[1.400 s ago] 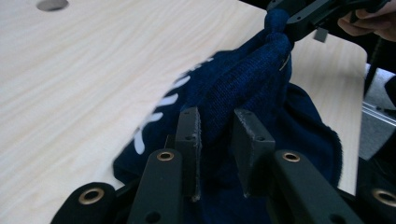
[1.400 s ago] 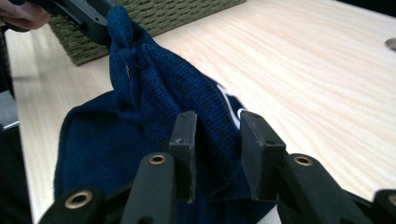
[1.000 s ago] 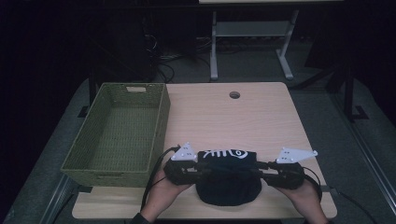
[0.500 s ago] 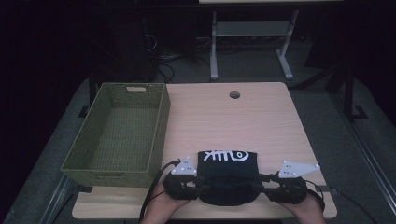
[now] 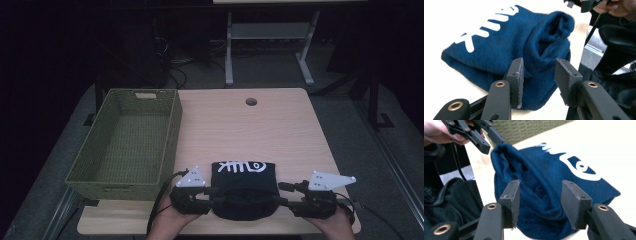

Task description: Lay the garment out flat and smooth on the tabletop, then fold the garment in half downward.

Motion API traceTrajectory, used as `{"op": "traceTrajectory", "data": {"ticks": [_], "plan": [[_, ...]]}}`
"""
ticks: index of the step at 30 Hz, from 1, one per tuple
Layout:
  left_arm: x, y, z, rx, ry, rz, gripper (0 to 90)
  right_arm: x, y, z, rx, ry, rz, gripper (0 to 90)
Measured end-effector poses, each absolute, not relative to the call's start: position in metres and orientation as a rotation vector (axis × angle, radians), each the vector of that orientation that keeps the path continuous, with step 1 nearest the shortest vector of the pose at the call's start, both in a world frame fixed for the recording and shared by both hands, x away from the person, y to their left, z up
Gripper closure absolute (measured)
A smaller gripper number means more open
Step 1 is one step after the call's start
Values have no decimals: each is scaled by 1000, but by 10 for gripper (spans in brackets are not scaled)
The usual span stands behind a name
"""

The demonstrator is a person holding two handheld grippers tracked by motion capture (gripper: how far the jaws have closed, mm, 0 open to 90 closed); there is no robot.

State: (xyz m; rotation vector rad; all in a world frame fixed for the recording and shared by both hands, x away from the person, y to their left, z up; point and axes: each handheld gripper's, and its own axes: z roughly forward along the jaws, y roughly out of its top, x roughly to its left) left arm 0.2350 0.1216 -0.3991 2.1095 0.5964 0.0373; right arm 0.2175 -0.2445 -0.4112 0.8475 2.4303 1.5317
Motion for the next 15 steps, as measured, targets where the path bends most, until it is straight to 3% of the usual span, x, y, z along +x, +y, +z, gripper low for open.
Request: {"op": "traceTrajectory", "data": {"ticks": [15], "plan": [[297,94,-405,2140,666,111,651,249,-227,-431,867,2533,1433,674]]}}
